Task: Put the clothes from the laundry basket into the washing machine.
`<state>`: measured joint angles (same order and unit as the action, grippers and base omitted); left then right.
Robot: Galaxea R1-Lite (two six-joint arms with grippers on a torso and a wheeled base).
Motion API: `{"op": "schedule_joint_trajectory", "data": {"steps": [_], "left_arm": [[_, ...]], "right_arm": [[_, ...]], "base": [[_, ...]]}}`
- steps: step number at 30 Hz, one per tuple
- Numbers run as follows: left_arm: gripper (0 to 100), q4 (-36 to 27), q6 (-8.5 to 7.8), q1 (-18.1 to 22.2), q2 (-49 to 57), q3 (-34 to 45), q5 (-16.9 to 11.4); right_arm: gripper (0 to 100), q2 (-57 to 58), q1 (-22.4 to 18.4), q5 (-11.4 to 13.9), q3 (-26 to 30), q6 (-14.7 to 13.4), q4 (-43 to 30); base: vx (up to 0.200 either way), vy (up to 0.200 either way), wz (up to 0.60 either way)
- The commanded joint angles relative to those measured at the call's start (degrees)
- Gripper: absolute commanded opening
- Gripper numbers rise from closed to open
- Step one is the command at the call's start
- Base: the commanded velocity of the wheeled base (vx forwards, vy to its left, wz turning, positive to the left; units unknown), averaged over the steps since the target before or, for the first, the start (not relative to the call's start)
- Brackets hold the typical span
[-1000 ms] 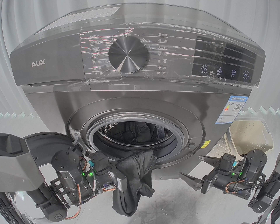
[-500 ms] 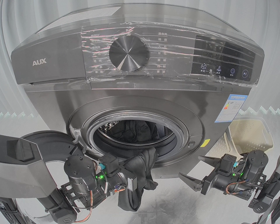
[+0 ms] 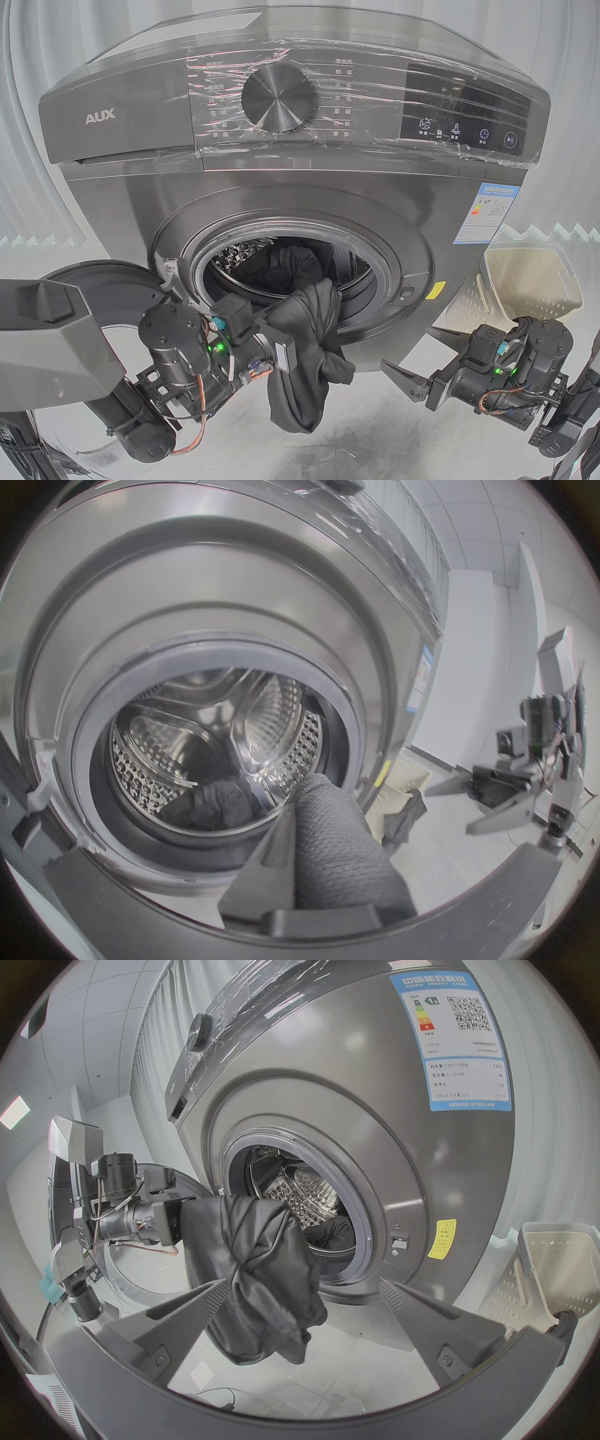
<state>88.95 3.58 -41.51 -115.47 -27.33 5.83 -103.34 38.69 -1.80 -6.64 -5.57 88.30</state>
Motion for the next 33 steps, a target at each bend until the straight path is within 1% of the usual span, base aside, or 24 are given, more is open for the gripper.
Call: {"op": "schedule_joint_trajectory", "data": {"steps": [1,2,4,6,8,10,11,12,13,14,15,16,18,20,21,25,27,33], "left_arm": [[0,-0.01,0.28,3.45,-1.51,-4.57,-0.82],[0,-0.01,0.02,4.42,-2.13,-5.54,-1.34],[0,0.08,0.20,5.30,-3.62,-8.70,-2.93],[0,-0.01,0.46,5.39,-4.41,-10.20,-3.01],[0,-0.01,0.37,6.00,-6.79,-12.40,-2.49],[0,-0.19,0.72,5.83,-7.93,-12.92,-2.05],[0,-0.27,1.34,5.65,-8.46,-13.19,-1.78],[0,-0.36,3.01,5.56,-9.60,-13.71,-1.52],[0,-0.27,4.33,5.47,-10.74,-14.50,-1.17],[0,-0.19,4.85,5.47,-11.36,-15.38,-0.91],[0,-0.27,5.12,6.00,-12.76,-17.67,0.50],[0,-0.36,4.85,6.18,-13.73,-19.60,1.56],[0,-0.54,4.77,7.06,-15.84,-23.73,2.52],[0,-1.06,4.68,7.85,-17.51,-26.55,2.61],[0,-2.29,4.59,8.11,-18.83,-28.66,2.61],[0,-6.07,4.50,8.64,-21.38,-32.43,2.26],[0,-8.45,4.41,8.90,-22.96,-36.57,2.26],[0,-13.54,4.41,10.13,-26.39,-45.09,2.43]], "right_arm": [[100,-0.28,2.79,-2.68,-1.53,-0.23,0.03],[100,-0.28,3.23,-3.03,-1.79,-0.32,0.03],[100,-0.37,3.85,-3.21,-2.06,-0.32,0.03],[100,-0.37,3.93,-3.21,-2.06,-0.32,0.03],[100,-0.55,3.93,-3.21,-1.97,-0.32,0.03],[100,-0.81,3.67,-3.21,-2.06,-0.41,0.03],[100,-0.99,3.58,-3.21,-2.06,-0.41,0.03],[100,-1.07,3.58,-3.21,-2.06,-0.41,0.03],[100,-1.16,3.49,-3.12,-2.06,-0.41,0.03],[100,-1.16,3.49,-3.12,-2.06,-0.41,0.03],[100,-1.25,3.49,-3.12,-2.06,-0.41,0.03],[100,-1.25,3.49,-3.12,-2.06,-0.41,0.03],[100,-1.25,3.58,-3.12,-2.06,-0.41,0.03],[100,-1.34,3.58,-3.12,-2.15,-0.41,0.03],[100,-1.34,3.58,-3.12,-2.23,-0.41,0.03],[100,-1.25,3.41,-3.12,-2.32,-0.41,0.03],[100,-1.25,3.32,-3.12,-2.32,-0.41,0.03],[100,-1.25,3.41,-3.12,-2.32,-0.41,0.03]], "base": [[0.000,0.000,0.00],[0.000,0.000,0.00],[0.000,0.000,0.00],[0.000,0.000,0.00],[0.000,0.000,0.00],[0.000,0.000,0.00],[0.000,0.000,0.00],[0.000,0.000,0.00],[0.000,0.000,0.00],[0.000,0.000,0.00],[0.000,0.000,0.00],[0.000,0.000,0.00],[0.000,0.000,0.00],[0.000,0.000,0.00],[0.000,0.000,0.00],[0.000,0.000,0.00],[0.000,0.000,0.00],[0.000,0.000,0.00]]}}
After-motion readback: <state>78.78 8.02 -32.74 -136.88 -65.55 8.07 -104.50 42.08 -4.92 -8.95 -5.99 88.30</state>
